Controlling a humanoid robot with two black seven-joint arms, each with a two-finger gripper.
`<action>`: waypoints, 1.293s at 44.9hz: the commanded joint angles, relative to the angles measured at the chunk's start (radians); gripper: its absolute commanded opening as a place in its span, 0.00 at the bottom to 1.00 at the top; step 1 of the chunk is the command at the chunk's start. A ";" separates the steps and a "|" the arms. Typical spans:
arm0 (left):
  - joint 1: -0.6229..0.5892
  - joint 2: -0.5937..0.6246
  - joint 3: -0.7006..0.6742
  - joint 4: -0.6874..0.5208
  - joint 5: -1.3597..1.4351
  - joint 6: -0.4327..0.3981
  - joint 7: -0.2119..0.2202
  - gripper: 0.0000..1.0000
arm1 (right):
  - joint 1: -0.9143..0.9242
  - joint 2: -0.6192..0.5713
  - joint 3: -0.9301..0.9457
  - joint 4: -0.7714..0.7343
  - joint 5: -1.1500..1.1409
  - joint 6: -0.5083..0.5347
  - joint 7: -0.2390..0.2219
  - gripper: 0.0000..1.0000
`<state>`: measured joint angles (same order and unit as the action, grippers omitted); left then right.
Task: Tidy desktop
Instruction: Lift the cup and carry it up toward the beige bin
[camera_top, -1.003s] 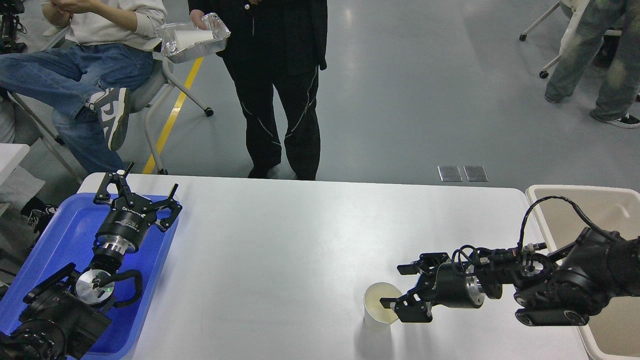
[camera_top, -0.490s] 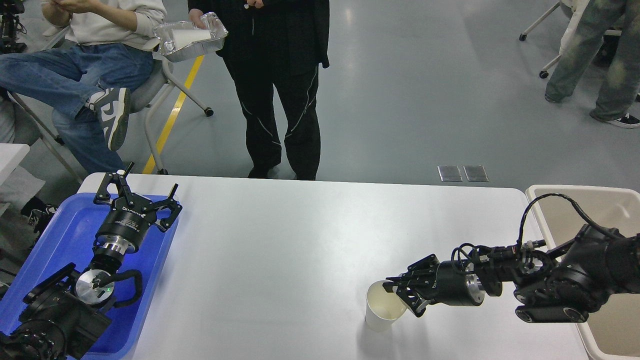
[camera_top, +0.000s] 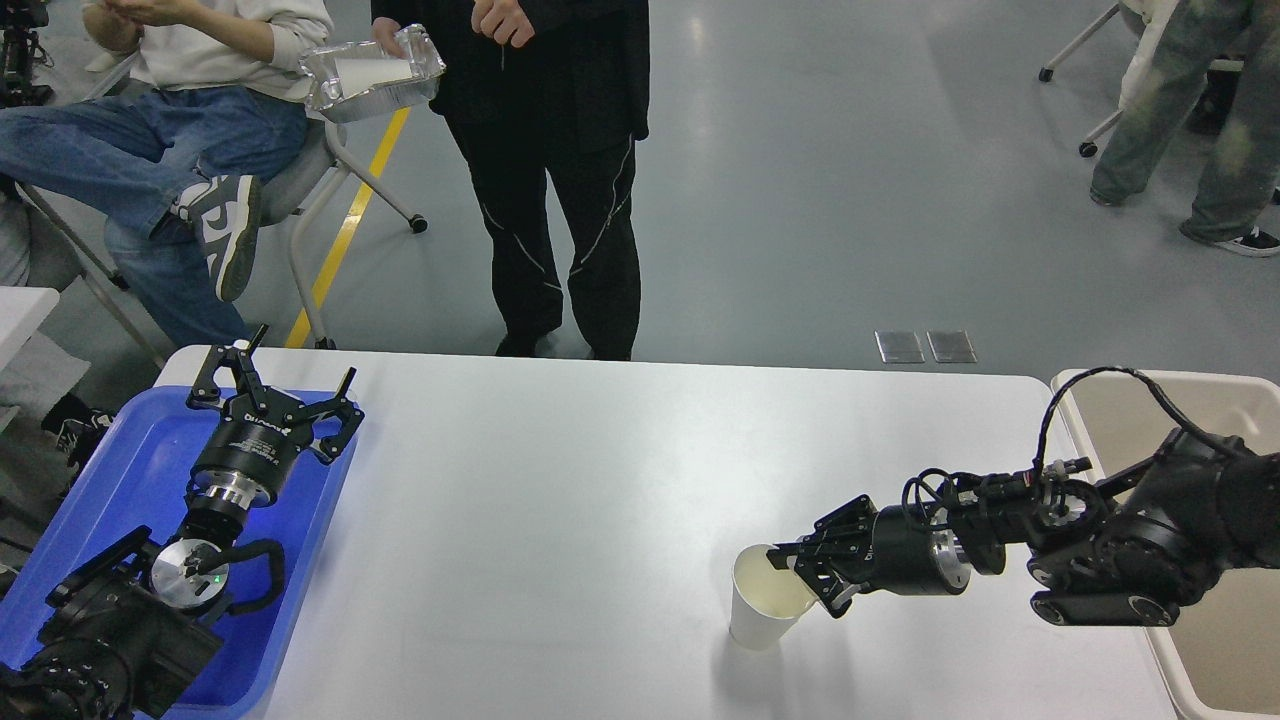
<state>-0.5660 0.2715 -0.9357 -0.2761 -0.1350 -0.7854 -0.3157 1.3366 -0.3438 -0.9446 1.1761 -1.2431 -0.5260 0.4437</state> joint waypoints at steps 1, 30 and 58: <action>0.000 0.000 0.000 0.000 0.000 0.000 0.000 1.00 | 0.084 -0.018 0.003 0.042 0.060 0.060 0.004 0.00; 0.000 0.002 0.000 0.000 0.000 0.000 0.000 1.00 | 0.631 -0.242 0.006 0.335 0.134 0.414 0.032 0.00; 0.000 0.002 0.000 0.000 0.000 0.000 0.000 1.00 | 0.671 -0.376 0.084 0.324 0.136 0.508 0.029 0.00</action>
<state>-0.5661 0.2729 -0.9357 -0.2761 -0.1358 -0.7854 -0.3160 2.0046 -0.6767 -0.8716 1.5033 -1.1088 -0.0337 0.4740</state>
